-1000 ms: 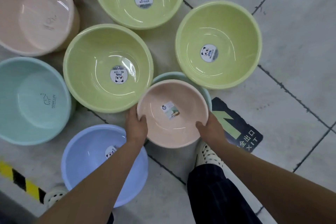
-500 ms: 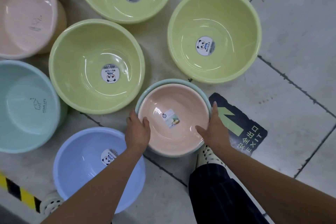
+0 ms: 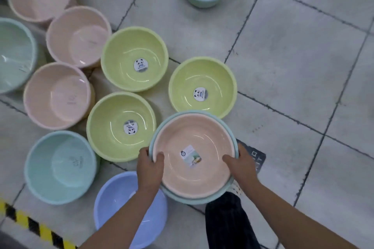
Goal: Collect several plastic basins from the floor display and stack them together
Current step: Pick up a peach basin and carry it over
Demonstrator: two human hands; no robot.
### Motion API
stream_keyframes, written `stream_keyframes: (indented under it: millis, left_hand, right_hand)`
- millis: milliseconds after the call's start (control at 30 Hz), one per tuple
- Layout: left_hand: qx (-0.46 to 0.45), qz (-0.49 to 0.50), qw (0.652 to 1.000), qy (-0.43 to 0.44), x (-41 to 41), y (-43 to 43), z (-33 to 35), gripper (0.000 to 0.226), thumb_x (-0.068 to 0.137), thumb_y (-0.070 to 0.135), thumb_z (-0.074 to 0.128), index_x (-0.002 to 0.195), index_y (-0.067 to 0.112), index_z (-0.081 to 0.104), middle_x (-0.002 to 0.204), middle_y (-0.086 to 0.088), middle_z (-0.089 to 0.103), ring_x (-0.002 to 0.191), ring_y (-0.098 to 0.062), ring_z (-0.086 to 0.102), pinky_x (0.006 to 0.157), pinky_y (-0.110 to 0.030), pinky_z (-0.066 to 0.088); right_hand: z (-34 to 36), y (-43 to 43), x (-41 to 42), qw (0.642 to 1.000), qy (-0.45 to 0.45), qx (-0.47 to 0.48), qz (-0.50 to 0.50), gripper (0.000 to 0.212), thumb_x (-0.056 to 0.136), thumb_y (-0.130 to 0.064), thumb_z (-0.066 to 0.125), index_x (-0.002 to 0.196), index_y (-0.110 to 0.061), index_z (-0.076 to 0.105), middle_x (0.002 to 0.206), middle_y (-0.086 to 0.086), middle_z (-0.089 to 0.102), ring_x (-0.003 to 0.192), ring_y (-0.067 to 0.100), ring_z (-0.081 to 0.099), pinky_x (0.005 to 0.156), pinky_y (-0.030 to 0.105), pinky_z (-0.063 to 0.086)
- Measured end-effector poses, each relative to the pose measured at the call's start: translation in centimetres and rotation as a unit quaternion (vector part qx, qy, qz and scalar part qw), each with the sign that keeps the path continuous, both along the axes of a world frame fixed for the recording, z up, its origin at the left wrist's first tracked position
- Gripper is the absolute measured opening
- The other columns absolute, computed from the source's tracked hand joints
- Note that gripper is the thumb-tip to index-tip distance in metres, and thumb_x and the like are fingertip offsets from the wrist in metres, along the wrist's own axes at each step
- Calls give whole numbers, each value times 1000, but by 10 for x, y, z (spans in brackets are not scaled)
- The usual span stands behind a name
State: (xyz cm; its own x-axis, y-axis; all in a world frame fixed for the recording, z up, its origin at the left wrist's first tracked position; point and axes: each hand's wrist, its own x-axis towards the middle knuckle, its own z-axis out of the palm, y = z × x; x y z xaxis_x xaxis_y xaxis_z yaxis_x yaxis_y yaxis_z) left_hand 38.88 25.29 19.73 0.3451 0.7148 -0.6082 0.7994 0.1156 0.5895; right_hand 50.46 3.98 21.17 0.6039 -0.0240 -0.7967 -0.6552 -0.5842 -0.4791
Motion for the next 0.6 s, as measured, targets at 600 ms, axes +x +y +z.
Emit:
stream_keyframes:
  millis: [600]
  left_hand:
    - [27,39,994,-102,216,-73,415,17,93,38,60,93,20,59,89,-2,65,84,-24,61,78,-40,49]
  right_hand:
    - [426,-74,220,986,-72,144,-37,32,89,-10,68,117,-20,58,104,4,68,90,20,66,68,32,52]
